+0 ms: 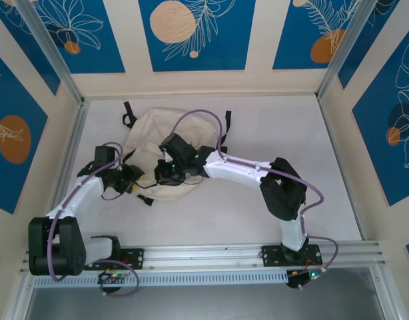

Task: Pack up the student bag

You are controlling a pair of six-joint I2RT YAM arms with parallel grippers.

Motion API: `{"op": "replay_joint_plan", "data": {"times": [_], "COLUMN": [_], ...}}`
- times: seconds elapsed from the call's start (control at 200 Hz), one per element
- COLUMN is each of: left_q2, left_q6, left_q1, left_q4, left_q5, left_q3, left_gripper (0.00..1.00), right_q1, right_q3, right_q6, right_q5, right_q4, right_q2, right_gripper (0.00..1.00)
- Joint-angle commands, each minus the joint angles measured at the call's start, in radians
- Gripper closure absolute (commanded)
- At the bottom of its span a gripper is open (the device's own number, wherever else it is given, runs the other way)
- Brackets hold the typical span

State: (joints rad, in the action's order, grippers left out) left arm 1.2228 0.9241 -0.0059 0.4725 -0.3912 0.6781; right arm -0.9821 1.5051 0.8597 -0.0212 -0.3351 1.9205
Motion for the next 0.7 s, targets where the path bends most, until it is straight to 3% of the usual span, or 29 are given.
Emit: {"op": "replay_joint_plan", "data": {"times": [0.0,0.135,0.345,0.695], "left_q2": [0.006,0.008,-0.014,-0.025], "left_q6": [0.002,-0.010,-0.013,-0.014], "left_q1": [-0.006,-0.006,-0.005,-0.005], "left_q4": [-0.032,-0.029,0.000,0.012], "left_q5": [0.038,0.070,0.163,0.206], "left_q3": [-0.015,-0.020,-0.028,-0.031], "left_gripper": [0.71,0.86,0.98,1.00], "right_q1": [-0.021,-0.032,-0.031,-0.022], "right_q3": [-0.029,-0.079,-0.100,-0.067], "right_q6": [0.021,0.064,0.143,0.239], "right_q5": [0.094,0.187,0.327,0.481], "right_q4": [-0.099,-0.178,-0.326,-0.523], "right_q2": [-0.063,-0.109,-0.141,-0.147], "right_gripper": [1.00,1.00,1.00,1.00]}}
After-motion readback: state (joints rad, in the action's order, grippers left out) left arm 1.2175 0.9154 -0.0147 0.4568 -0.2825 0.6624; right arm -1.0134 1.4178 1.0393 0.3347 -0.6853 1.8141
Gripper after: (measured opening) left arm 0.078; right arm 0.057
